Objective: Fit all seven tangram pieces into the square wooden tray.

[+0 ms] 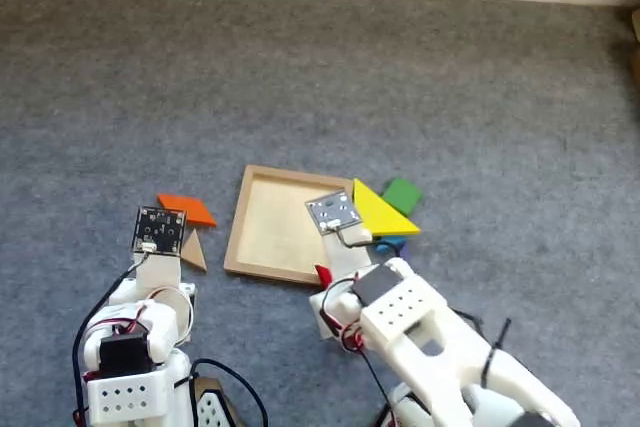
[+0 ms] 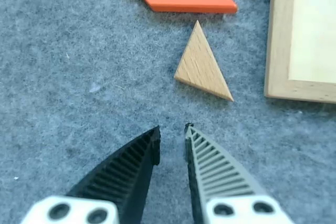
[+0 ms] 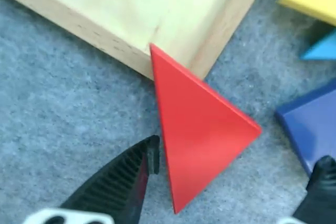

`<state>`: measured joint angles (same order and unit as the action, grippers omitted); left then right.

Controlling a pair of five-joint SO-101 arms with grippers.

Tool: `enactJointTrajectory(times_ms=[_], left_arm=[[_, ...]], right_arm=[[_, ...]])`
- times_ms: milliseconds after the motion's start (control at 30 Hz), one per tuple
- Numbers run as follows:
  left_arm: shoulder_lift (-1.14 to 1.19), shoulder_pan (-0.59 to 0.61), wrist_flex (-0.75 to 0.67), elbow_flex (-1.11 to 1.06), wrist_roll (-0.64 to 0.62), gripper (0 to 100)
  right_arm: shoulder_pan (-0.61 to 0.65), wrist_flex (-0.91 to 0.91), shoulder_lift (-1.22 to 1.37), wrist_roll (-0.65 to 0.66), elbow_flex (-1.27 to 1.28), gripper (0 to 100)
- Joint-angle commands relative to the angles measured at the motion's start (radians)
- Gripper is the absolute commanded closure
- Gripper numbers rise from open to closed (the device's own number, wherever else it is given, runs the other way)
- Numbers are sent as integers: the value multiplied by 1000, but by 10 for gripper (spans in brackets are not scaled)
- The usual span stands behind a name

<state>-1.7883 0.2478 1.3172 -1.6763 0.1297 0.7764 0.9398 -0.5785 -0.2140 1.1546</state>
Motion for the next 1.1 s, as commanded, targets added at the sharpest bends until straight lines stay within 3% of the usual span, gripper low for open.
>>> enactJointTrajectory(times_ms=[0, 367, 833, 1067], left_arm=[[-28, 8, 3, -19, -3, 909], [-28, 8, 3, -19, -3, 909], [-28, 8, 3, -19, -3, 909], [-28, 8, 3, -19, -3, 909]], right_arm=[[-2, -39, 70, 11, -13, 582], [97, -50, 213, 11, -59, 639], [73, -44, 275, 17, -145, 874], [-19, -44, 274, 18, -196, 920]])
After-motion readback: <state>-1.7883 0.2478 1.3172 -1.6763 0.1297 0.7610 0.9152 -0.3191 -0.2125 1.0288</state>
